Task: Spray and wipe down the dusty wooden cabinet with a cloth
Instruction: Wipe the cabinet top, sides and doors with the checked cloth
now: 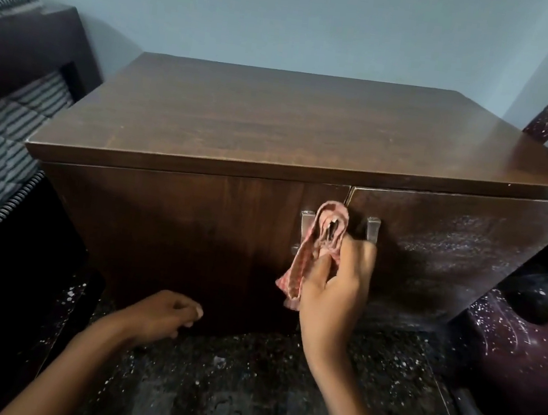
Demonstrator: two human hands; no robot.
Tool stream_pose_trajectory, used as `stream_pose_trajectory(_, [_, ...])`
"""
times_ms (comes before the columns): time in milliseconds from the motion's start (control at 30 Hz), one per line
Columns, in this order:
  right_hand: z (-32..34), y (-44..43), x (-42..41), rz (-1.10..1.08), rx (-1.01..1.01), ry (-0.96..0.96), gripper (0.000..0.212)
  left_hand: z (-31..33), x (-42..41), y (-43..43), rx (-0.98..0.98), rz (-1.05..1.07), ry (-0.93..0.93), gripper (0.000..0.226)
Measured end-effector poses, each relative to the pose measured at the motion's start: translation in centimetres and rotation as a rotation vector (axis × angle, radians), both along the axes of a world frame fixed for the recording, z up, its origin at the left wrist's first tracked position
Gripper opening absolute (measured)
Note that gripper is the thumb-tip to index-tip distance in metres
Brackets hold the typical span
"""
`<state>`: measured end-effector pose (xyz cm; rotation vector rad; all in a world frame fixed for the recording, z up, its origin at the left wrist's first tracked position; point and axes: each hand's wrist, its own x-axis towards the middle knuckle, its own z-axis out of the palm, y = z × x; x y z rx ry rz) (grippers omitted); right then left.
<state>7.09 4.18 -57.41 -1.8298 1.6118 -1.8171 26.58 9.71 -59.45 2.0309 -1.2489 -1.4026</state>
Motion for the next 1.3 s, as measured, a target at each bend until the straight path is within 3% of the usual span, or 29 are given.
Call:
stream_pose_trajectory(133, [-2.3,0.6,-0.3,0.086,0.055,-0.066,0.011,0.7,-0.1,0.1,-0.078,0.041,0.0,0.031])
stream_pose_trajectory(333, [1.3,-0.6,-1.0,0.117,-0.042,-0.048,0.003,3.2,-2.7,-0.1,-0.238,0.05,0.096,0.03])
stream_pose_trajectory(533, [-2.6,0.1,-0.1,0.065,0.03,-0.035,0.009,5.7,-4.1,-0.6,-0.155,0.376,0.598,0.03])
stream_pose_trajectory(600, [-4.8,0.4,0.3,0.067,0.065,-0.039,0.005,6.3,-4.2,-0.6,-0.135,0.415,0.72,0.03])
stream_pose_trajectory(700, [-9.1,1.8,1.1,0.168,0.244,-0.017,0.02,6.5,-4.4,-0.3,-0.13,0.458,0.833,0.033])
stream_pose_trajectory(767, [-10.2,2.5,1.4,0.2,0.284,-0.049,0.022,6.3,-4.7,-0.2,-0.163,0.479,0.811,0.033])
stream_pose_trajectory(867, [-7.7,1.8,1.4,0.087,0.158,-0.201,0.025,5.8,-5.0,0.1,-0.212,0.468,0.689,0.034])
stream_pose_trajectory(1000, [-4.0,0.3,1.0,-0.037,0.03,-0.165,0.003,5.4,-5.1,0.2,-0.248,0.458,0.592,0.036])
stream_pose_trajectory(1200, [-9.5,1.5,0.7,-0.002,0.245,-0.193,0.02,5.3,-5.0,0.3,-0.257,0.446,0.563,0.035])
stream_pose_trajectory(1300, [-9.8,1.8,0.5,0.011,0.253,-0.171,0.023,5.0,-4.9,0.2,-0.258,0.45,0.56,0.035])
